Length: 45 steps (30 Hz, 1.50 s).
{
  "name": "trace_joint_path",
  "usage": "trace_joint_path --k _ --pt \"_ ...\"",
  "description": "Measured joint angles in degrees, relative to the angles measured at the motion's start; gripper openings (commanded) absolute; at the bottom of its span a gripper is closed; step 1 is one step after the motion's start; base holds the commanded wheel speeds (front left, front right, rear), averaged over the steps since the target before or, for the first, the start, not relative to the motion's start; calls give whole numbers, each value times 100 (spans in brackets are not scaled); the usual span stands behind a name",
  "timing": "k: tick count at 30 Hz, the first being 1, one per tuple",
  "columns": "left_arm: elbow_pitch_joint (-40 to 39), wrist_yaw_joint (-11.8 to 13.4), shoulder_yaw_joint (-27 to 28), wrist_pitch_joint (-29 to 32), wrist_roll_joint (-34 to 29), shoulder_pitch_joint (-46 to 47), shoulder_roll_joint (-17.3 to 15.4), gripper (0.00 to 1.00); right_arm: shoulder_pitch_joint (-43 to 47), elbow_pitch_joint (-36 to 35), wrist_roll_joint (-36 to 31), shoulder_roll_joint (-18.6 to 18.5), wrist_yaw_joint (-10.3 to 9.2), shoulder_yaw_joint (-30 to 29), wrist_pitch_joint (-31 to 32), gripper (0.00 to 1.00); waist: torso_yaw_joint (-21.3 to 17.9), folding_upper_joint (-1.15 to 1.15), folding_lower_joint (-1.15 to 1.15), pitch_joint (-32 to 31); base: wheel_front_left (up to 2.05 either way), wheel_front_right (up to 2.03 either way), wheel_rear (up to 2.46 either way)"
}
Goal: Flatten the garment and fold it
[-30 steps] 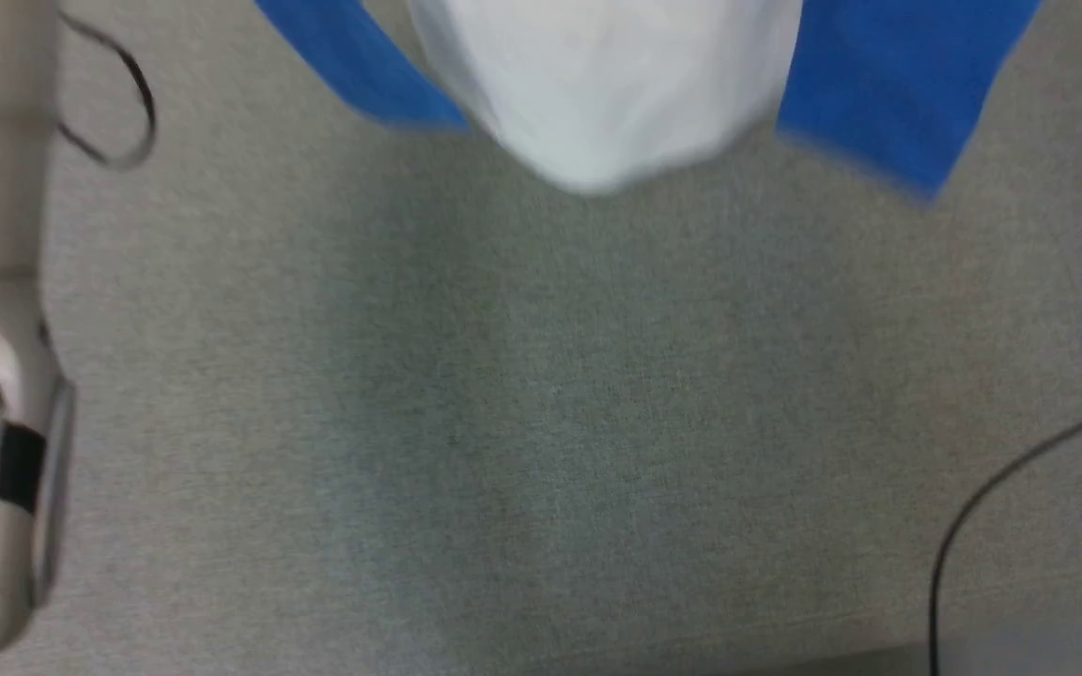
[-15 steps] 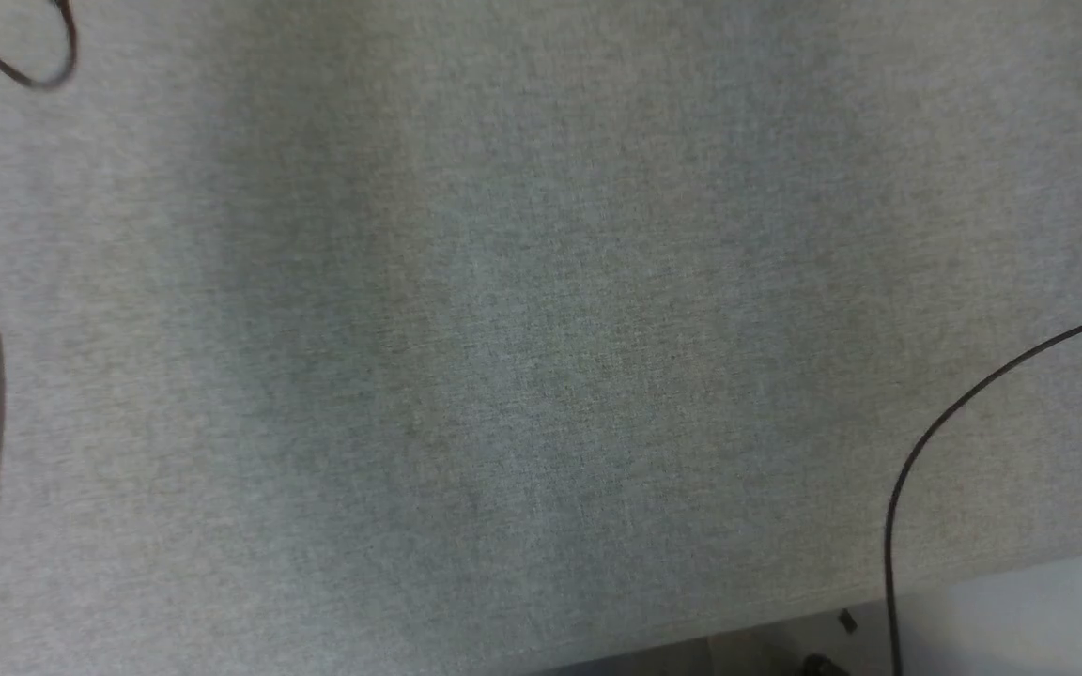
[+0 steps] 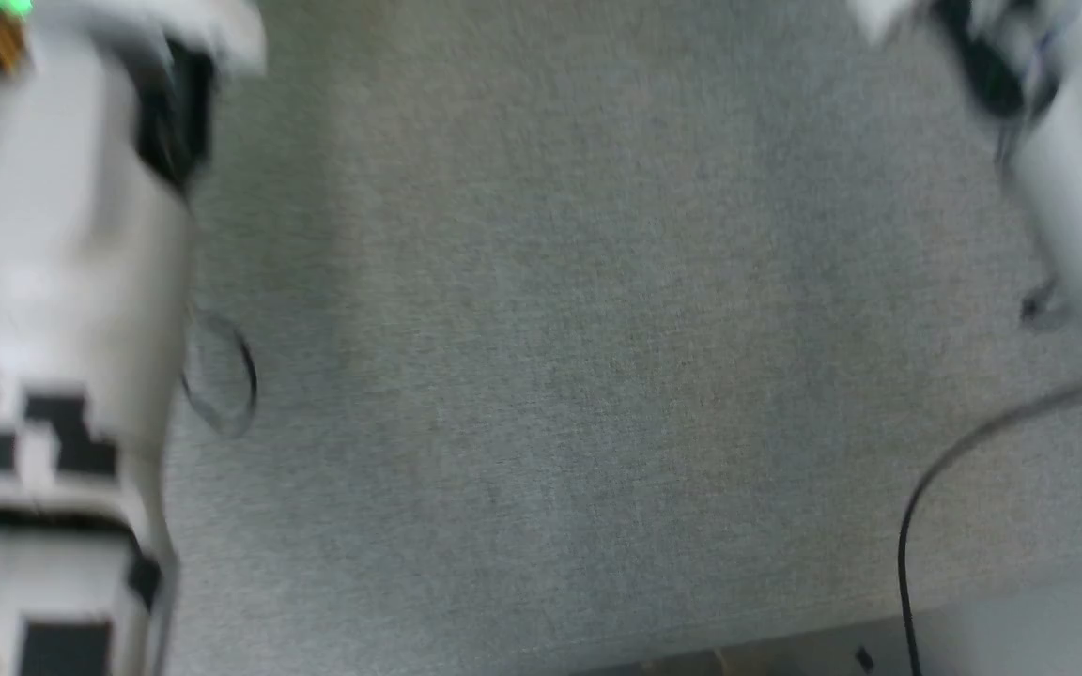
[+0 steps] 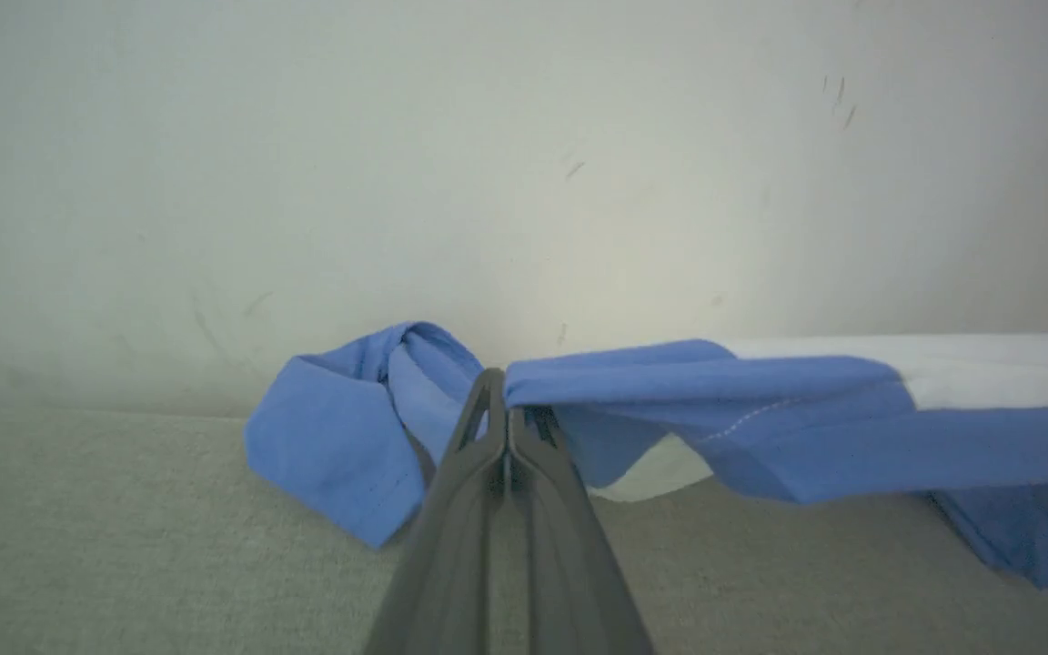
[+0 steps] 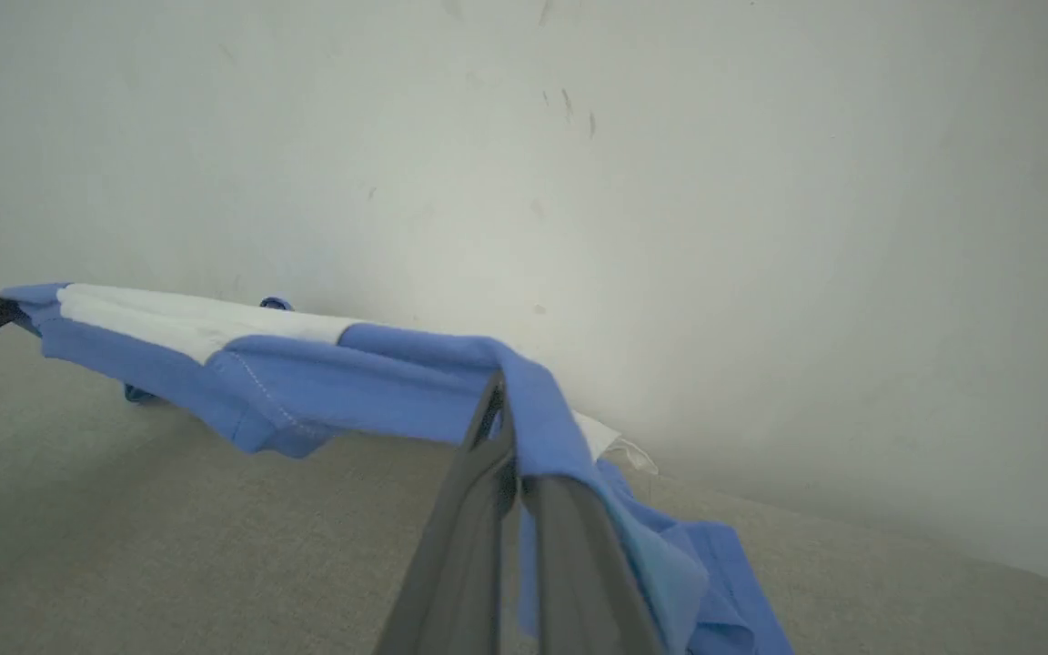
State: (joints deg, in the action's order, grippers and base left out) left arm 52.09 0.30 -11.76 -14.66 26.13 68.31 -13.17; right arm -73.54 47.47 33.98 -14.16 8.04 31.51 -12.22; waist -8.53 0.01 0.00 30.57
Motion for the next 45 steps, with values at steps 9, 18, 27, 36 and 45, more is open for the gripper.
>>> trace_joint_path --k 9,18,27,36,45 --pt "-2351 224 385 -5 -264 -3368 200 0 2721 -1699 69 -511 0 -69 -212 0 162 0 -2 -965 0 0 0" --pt "-4205 768 359 416 -389 -5801 67 0 5260 -3272 -394 -381 1 -806 277 0 203 0 -2 -1907 0 0 0" --pt "-5382 1215 98 1126 -416 -7740 83 0 7481 -4434 -949 192 1 -1839 1069 0 196 0 -1 -2561 0 0 0" --pt "-5537 1313 -224 1588 -360 -8868 124 0 8952 -4710 -1495 773 12 -2631 1529 0 280 0 -1 -2974 0 0 0" --pt "-4691 1183 -436 1380 -140 -8828 455 0 9058 -4069 -1686 937 1 -2821 1534 13 383 -1 1 -2953 0 0 0"
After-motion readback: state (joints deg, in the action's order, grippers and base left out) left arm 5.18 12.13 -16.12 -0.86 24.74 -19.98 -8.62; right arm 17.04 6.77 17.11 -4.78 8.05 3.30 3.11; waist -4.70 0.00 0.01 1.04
